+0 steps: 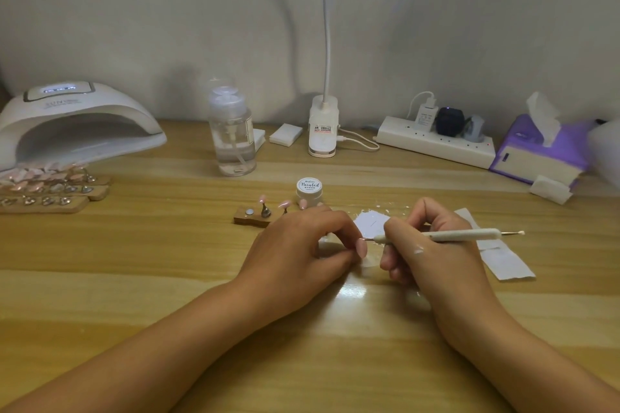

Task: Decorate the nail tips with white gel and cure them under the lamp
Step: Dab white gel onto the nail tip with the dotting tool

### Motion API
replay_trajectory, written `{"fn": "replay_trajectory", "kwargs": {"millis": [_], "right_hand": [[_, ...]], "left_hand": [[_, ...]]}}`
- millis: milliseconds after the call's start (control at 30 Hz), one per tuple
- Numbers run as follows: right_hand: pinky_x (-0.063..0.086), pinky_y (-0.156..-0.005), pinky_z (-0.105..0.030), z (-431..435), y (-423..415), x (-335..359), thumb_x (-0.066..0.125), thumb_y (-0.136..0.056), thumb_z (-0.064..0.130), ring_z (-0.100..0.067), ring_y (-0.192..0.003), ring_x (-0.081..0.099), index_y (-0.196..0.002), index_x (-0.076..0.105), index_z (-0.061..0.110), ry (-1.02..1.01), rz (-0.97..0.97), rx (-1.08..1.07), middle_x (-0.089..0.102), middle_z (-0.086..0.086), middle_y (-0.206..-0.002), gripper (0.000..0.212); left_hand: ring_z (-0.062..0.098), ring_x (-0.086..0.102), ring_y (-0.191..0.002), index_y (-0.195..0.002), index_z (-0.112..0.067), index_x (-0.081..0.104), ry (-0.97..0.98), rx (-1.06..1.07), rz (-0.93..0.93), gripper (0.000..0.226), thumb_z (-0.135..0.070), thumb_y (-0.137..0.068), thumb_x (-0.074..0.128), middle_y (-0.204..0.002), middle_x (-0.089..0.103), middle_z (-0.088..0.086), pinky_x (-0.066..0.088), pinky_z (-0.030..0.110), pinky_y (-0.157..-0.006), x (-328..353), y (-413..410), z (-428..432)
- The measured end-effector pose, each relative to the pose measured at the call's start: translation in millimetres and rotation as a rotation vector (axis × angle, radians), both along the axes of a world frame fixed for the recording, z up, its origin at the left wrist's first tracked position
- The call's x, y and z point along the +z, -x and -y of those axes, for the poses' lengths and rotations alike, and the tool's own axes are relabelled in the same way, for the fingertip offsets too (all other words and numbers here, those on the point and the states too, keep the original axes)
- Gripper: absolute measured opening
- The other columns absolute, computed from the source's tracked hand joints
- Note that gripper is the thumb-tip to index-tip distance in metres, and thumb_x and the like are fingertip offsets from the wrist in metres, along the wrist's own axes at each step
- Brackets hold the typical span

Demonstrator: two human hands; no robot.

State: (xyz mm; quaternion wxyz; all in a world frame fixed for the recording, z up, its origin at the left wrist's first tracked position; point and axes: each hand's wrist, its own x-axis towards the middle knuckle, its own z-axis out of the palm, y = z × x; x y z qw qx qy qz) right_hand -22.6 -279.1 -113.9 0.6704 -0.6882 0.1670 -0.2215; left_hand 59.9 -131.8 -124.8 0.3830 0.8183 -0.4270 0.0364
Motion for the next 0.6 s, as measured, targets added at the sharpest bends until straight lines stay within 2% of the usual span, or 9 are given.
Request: {"fn": "replay_trajectory", "kwargs": {"millis": [333,600], "right_hand": [[0.038,-0.039,-0.02,0.1,-0.4,0.8,0.061,-0.076,0.004,-0.015,-0.039,0.046,-0.065,0.041,0.011,0.02,-0.009,0.013,0.06,-0.016,-0.05,0.023],[0.037,-0.039,-0.02,-0.2,0.2,0.9,0.061,-0.078,0.002,-0.013,-0.038,0.047,-0.055,0.044,0.02,0.022,-0.014,0.015,0.06,-0.015,-0.049,0.034]], "left_hand": [[-0.005,0.052,-0.067,-0.082,-0.039,0.065,0.016,-0.008,-0.007,0.009,-0.031,-0.084,0.07,-0.085,0.065,-0.016,0.044,0.041,-0.098,-1.0,-0.8,-0.3],[-0.007,0.052,-0.067,-0.08,-0.041,0.064,0.021,-0.005,0.007,0.013,-0.031,-0.085,0.071,-0.083,0.064,-0.017,0.043,0.038,-0.097,-1.3,-1.0,-0.1]]}}
